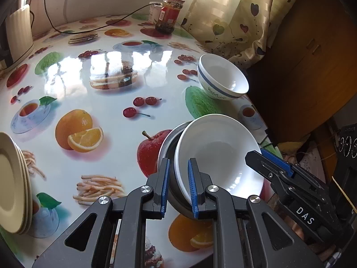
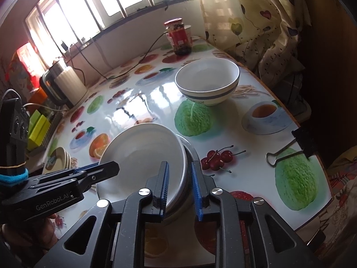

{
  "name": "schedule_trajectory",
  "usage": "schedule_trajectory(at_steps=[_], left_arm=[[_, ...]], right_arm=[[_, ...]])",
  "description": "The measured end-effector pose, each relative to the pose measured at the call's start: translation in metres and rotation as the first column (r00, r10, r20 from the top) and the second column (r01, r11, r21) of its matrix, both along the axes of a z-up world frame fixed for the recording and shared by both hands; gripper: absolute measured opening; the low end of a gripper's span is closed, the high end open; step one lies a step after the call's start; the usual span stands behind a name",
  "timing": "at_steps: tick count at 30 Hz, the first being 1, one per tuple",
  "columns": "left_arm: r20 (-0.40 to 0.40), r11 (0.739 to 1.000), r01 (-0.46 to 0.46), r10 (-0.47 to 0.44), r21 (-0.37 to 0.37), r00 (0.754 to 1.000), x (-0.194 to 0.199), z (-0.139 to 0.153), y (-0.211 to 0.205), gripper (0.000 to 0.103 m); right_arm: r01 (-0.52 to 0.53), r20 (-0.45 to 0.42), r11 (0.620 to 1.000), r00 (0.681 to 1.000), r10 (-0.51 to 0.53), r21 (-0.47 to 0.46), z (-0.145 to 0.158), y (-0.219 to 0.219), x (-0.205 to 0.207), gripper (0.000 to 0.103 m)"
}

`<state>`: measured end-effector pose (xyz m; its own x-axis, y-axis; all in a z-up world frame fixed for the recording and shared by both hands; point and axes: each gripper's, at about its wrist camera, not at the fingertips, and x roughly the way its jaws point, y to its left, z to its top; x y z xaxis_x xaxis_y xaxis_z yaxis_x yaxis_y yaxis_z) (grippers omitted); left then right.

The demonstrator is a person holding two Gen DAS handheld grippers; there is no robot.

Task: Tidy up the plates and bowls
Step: 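Lower the white bowl into the steel bowl and open both tools, then move both open tools to the blue-rimmed white bowl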

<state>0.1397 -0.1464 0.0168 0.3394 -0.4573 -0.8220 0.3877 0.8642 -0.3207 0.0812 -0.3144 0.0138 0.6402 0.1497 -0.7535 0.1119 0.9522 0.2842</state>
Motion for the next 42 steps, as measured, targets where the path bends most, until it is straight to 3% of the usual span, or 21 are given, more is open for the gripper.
schedule_trajectory(at_steps=[3,28,42], left_arm=[[0.010,1.000,0.005,-0.005,-0.005,1.000,0.002,0.003,0.000,0.026],[0.089,0.998,0.053,-0.051,-0.019,0.995,0.078,0.030,-0.036,0.026],[0.050,0.992,0.122,-0.122,0.007,0.991,0.125,0.022,-0.078,0.027]], right_arm=[[0.010,0.005,1.000,1.000,-0.010,0.003,0.003,-0.004,0.001,0.032],[0.139,0.080,0.990,0.988,-0.135,-0.036,0.031,-0.075,0.041,0.034],[0.127,0.038,0.991,0.991,-0.125,-0.036,0.016,-0.100,0.086,0.034]])
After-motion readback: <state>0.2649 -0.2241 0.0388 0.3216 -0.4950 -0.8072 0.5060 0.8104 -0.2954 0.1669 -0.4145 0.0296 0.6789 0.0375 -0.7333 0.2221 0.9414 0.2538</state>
